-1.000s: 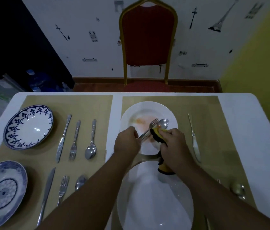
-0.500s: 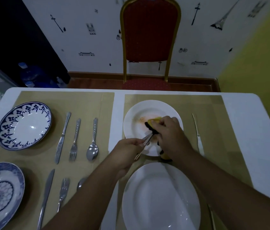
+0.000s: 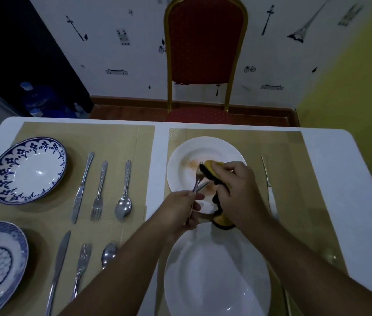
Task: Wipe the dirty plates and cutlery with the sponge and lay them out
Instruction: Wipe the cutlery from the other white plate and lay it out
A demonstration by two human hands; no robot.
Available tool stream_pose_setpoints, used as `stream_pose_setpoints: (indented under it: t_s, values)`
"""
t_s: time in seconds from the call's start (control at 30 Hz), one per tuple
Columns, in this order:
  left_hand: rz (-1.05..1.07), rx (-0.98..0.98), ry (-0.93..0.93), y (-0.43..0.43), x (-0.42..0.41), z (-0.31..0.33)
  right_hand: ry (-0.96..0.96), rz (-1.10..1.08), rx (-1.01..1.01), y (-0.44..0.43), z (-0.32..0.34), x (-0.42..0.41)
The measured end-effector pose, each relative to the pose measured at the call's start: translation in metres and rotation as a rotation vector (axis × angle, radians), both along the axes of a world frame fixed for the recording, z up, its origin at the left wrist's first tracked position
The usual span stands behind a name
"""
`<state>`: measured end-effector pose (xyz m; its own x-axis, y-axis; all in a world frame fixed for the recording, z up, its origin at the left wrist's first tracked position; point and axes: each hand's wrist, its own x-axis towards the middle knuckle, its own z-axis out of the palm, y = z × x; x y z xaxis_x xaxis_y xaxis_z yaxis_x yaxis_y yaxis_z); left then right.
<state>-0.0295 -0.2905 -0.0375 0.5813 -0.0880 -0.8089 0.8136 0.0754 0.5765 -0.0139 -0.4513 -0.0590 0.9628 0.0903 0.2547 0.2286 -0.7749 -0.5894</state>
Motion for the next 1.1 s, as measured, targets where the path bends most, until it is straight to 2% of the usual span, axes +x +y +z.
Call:
stream_pose_setpoints:
  t_s: [0.13, 0.23, 0.4, 0.57, 0.7, 0.87, 1.0, 1.1]
  values:
    - [-0.020, -0.149, -0.012, 0.003, -0.002, 0.001, -0.050, 0.221, -0.109, 0.008, -0.001, -0.011]
    - [-0.075, -0.237, -0.021, 0.008, -0.006, 0.001, -0.063, 0.277, -0.162, 0.002, -0.004, -0.007]
    - [-0.136, -0.260, -0.030, 0.014, -0.019, -0.002, 0.049, 0.035, -0.094, -0.013, 0.000, 0.014]
    - [-0.103, -0.091, -0.095, 0.003, -0.027, -0.004, 0.113, -0.099, -0.103, -0.040, -0.003, 0.013]
    - [-0.072, -0.048, -0.092, -0.011, -0.028, -0.005, 0.165, -0.161, -0.031, -0.057, -0.001, -0.008]
    - [-0.185, 0.210, -0.246, -0.046, -0.035, 0.005, 0.185, -0.231, 0.037, -0.090, 0.001, -0.035]
    - [-0.258, 0.215, -0.341, -0.086, -0.039, 0.019, 0.184, -0.259, 0.062, -0.127, 0.006, -0.050]
    - [-0.285, 0.169, -0.318, -0.120, -0.042, 0.027, 0.162, -0.273, 0.027, -0.155, 0.010, -0.058]
